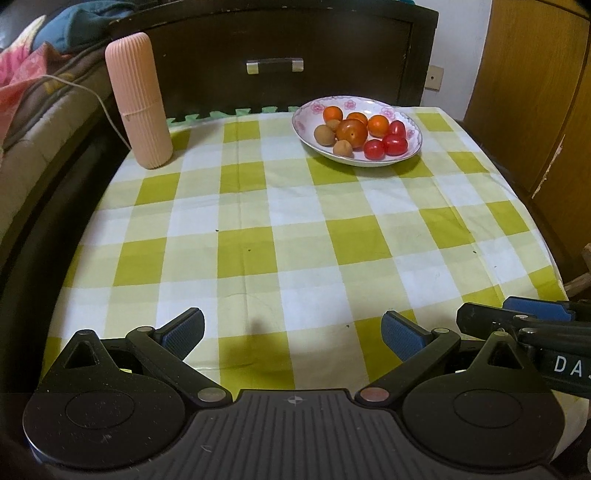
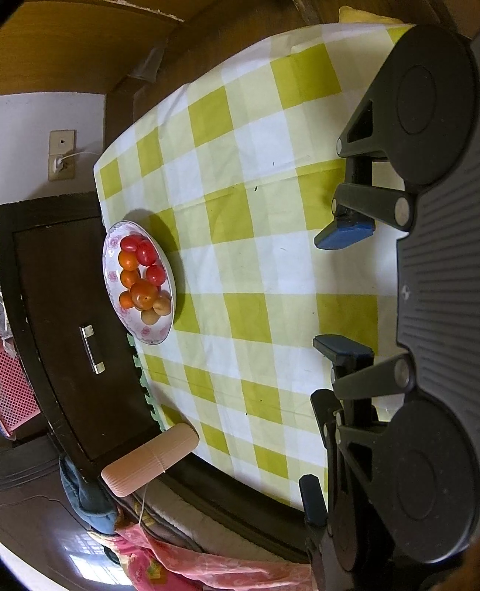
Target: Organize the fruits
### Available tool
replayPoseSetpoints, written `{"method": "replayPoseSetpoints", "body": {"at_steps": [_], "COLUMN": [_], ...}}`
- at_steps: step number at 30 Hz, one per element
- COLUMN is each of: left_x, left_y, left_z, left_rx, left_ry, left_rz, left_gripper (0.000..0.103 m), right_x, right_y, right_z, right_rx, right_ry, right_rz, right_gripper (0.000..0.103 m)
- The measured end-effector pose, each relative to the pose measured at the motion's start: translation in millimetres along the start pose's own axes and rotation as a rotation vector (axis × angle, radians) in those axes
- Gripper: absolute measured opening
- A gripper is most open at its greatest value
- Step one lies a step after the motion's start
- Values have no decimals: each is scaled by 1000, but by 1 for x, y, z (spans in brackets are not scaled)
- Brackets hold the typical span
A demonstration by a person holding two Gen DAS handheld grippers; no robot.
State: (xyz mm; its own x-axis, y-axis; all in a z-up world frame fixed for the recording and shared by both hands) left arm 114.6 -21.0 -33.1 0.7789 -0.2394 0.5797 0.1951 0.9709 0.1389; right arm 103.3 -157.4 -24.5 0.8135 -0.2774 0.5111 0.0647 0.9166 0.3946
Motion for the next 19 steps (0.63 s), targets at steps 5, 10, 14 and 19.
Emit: {"method": "replayPoseSetpoints", "body": {"at_steps": [5,10,14,19], "left_x": [-2,-3,-3,-4], "left_y": [1,1,1,2], "left_z": [-2,-2,-2,-3], "left_rx": [3,3,6,10], "left_ry": [9,12,12,14], "left_rz": [-3,-4,-6,-7], "left_gripper": [103,103,103,103], "right_x": [-3,-4,-4,-4], "right_y": [0,0,0,1], "right_z": [-2,-3,-3,-3], "right_rx": [-5,-7,-8,-5], "right_ry": [9,12,13,12], "right_rz": [4,5,6,7], "right_gripper": [49,49,49,49]}}
Point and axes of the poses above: each gripper's, at about its wrist camera, not at the fingertips, and z roughly against the way its jaws point, y to its left, x to its top, the point moved 10 cm from there along -z, roughly the way its jaws point, and after that the axes turned 10 degrees about -z, right-handed, at the moved point
